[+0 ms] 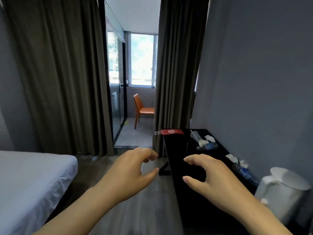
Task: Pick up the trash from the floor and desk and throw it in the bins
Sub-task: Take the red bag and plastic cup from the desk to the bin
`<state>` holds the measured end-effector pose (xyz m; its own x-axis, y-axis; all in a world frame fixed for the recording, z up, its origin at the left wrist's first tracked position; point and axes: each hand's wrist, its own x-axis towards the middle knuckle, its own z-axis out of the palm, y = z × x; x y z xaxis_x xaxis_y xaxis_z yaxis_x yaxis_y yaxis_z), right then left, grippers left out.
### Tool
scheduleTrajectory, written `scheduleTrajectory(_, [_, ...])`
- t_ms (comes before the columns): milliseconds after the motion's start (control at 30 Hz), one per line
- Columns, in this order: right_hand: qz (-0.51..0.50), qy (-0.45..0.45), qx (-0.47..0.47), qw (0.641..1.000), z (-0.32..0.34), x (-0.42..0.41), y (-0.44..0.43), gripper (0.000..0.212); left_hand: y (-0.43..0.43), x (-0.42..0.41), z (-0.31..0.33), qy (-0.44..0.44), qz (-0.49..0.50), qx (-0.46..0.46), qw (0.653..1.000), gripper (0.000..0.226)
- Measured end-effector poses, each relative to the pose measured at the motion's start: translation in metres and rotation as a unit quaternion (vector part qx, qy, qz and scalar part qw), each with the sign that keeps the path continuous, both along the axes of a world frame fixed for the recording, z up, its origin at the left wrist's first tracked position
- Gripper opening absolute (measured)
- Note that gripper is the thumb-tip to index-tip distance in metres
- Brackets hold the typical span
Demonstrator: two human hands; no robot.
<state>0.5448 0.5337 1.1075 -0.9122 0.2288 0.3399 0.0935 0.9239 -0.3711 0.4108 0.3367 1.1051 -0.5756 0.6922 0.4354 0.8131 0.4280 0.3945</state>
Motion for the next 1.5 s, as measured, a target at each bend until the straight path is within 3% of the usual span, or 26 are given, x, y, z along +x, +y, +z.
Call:
scheduleTrajectory(333, [-0.058, -0.030, -0.043, 0.997, -0.026, -0.152, 0.051, 0.048, 0.073, -0.170, -0.015, -0.024, -0.066, -0.026, 0.997, 0.033])
scheduleTrajectory(933, [-0.120, -0.051, -0.131, 0.983, -0.080, -0.375, 0.255, 0.044, 0.286, -0.416, -0.058, -0.087, -0.089, -0.079, 0.989, 0.035])
scheduleTrajectory(1500, [-0.264, -0.068, -0.183, 0.945, -0.114, -0.579, 0.324, 0.042, 0.402, -0.664, -0.084, -0.115, -0.217, -0.106, 0.963, 0.027])
